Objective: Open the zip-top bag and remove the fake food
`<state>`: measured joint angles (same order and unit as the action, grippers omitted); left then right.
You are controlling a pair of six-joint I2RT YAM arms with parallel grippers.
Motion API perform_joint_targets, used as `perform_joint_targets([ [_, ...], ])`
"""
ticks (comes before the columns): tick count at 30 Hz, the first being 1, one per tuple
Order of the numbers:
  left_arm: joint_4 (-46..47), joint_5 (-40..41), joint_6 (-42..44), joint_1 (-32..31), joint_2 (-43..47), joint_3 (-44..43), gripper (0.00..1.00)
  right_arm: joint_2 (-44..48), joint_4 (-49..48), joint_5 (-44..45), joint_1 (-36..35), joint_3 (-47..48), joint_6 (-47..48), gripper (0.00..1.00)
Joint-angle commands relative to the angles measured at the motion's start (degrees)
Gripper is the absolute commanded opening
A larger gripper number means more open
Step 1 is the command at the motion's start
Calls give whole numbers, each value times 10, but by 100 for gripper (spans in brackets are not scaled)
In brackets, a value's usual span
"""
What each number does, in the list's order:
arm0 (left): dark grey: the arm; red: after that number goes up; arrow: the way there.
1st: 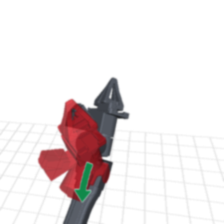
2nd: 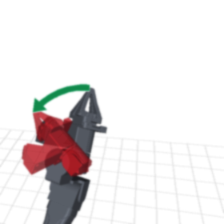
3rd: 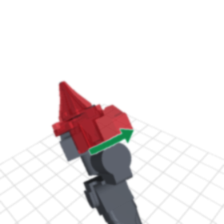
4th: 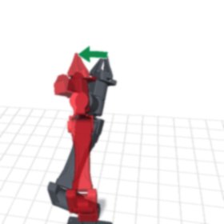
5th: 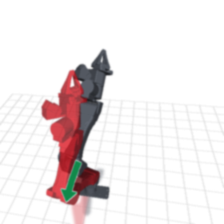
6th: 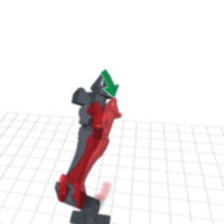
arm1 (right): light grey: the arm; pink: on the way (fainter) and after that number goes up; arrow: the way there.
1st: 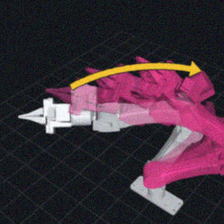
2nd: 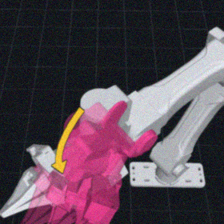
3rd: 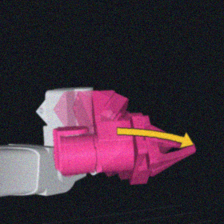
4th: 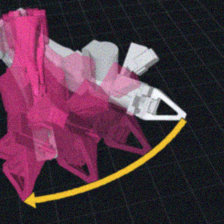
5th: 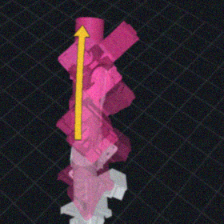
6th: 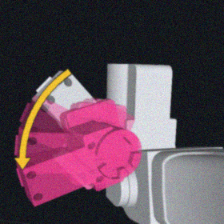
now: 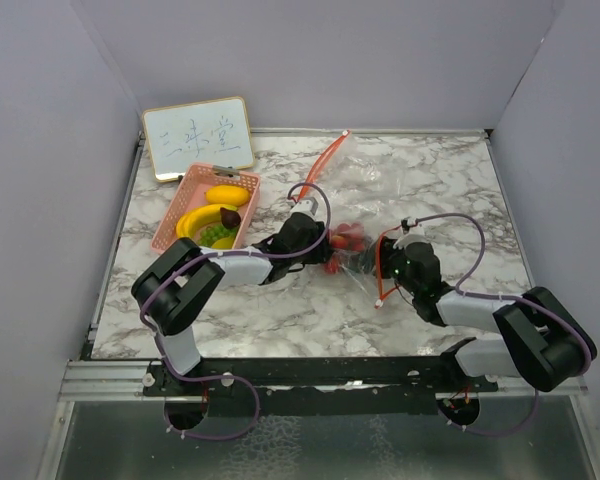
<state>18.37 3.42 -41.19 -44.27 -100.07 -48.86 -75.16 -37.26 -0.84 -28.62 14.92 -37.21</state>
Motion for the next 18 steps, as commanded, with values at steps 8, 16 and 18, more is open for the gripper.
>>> perform_joint_targets([
  [8, 3, -19, 7, -9, -14, -28, 43, -69, -30, -16, 5, 67, 52, 63],
  [16, -6, -17, 9, -10, -4, -25, 43, -120, -34, -1, 6, 103, 64, 47],
  [18, -5, -16, 9, -11, -2, -25, 42, -117, -28, 8, 6, 105, 69, 37],
])
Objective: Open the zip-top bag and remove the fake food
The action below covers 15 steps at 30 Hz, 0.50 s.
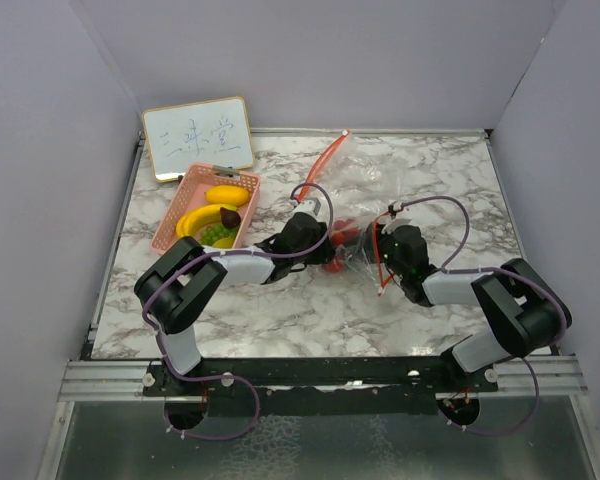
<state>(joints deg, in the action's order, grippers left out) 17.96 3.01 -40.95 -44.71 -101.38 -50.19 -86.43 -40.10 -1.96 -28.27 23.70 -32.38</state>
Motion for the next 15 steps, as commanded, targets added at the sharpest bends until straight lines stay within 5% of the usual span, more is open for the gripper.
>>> perform_joint_targets([
  [1, -1, -11, 8, -6, 12, -10, 42, -1, 6, 24, 3, 17, 25, 30],
  [7, -1, -15, 8, -6, 5, -11, 34, 47, 43, 33, 5, 6, 30, 7],
  [12, 5, -24, 12, -6, -2, -14, 3, 131, 95, 44, 9, -19, 31, 1],
  [15, 13, -21, 17, -6, 0, -10, 0, 191, 132, 49, 16, -27, 41, 1],
])
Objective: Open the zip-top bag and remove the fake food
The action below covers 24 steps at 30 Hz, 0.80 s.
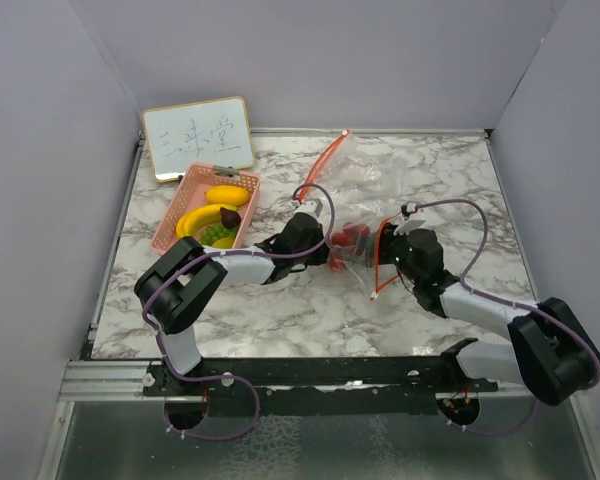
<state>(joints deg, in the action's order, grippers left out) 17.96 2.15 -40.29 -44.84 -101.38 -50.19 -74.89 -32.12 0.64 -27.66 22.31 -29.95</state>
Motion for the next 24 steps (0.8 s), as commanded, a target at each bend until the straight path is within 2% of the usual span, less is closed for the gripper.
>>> perform_joint_targets([
  [1, 13, -12, 10, -5, 0, -10, 0, 94, 68, 26, 10, -13, 24, 1],
  [16, 17, -5, 2, 8, -19, -30, 0, 321, 333, 116, 16, 42, 112, 1],
  [22, 5, -8, 7, 22, -12, -35, 0, 337, 355, 122, 15, 46, 93, 1],
  [24, 29, -51, -22, 49, -7, -20, 0, 331, 362, 125, 15, 53, 94, 1],
])
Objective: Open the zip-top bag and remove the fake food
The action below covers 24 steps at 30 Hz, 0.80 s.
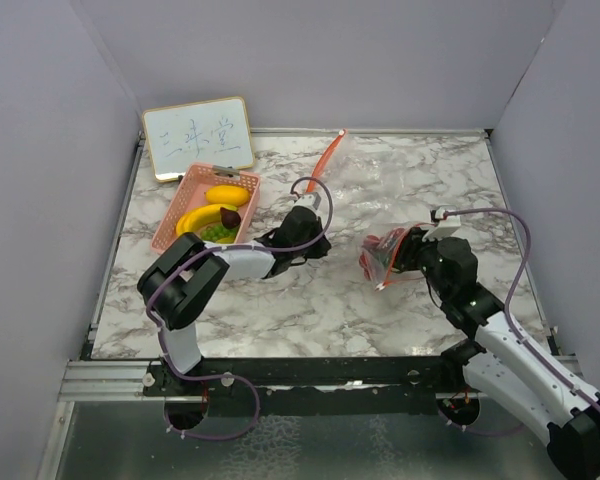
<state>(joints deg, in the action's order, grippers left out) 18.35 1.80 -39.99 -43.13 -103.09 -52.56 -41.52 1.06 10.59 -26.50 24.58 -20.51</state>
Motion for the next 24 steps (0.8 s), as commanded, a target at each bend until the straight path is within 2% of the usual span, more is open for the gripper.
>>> perform_joint_targets([
  [1, 63, -82, -45, 46, 14, 22, 0, -6, 30, 24, 3, 32, 0, 1],
  [3, 125, -134, -86, 67, 16, 54, 0, -13, 21, 16, 4, 33, -3, 1],
  [4, 131, -148, -95, 72, 13, 56, 4, -17, 16, 13, 4, 34, -4, 1],
  [11, 140, -120, -121, 71, 35, 101, 62, -36, 1, 12, 4, 35, 0, 1],
  [14, 162, -128, -122, 60, 38, 111, 77, -38, -9, 8, 4, 28, 0, 1],
  [19, 250, -169, -158, 54, 32, 137, 79, -54, -14, 6, 4, 29, -4, 1],
  [24, 274, -174, -191, 45, 12, 136, 80, -52, -15, 5, 4, 27, -6, 1],
])
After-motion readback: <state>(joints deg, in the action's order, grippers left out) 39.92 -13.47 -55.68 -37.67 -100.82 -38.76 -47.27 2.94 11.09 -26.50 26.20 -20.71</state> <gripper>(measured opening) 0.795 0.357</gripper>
